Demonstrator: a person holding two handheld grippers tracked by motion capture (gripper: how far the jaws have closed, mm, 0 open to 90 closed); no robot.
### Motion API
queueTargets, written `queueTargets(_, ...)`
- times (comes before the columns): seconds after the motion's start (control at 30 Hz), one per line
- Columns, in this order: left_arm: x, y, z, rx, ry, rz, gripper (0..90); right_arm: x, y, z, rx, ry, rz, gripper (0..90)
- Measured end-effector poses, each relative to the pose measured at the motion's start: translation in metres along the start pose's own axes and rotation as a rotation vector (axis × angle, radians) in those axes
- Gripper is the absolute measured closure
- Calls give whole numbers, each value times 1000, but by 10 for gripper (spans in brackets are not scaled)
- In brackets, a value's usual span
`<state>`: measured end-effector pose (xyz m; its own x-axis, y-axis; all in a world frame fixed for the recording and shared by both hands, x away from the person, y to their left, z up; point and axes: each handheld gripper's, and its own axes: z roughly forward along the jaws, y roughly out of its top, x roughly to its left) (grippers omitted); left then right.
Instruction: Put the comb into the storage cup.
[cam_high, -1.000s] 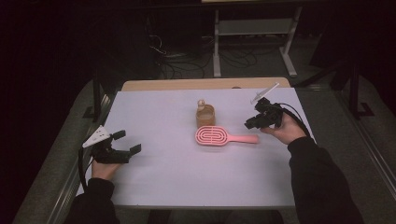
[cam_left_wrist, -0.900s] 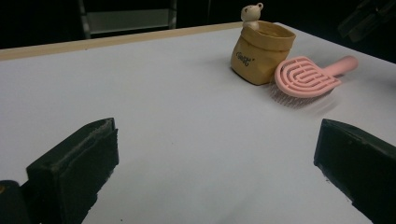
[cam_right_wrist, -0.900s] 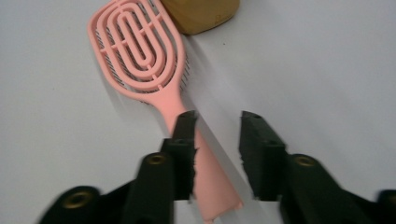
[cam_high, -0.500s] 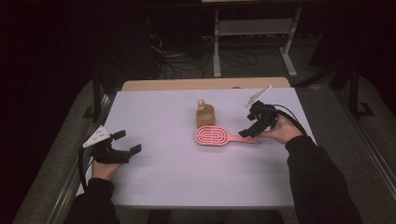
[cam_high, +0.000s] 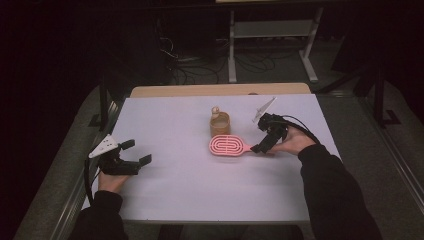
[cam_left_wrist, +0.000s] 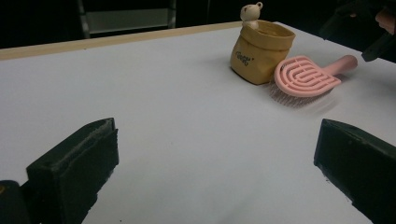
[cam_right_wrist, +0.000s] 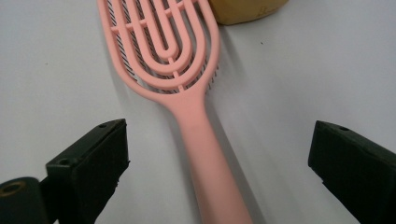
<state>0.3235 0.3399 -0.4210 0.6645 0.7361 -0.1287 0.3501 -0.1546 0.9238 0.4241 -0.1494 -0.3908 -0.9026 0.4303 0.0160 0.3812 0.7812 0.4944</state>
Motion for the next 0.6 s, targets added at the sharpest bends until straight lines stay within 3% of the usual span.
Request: queueTargets(0.6, 0, 0, 0, 3, -1, 0, 0, 13, 6, 30, 108, -13, -143, 155)
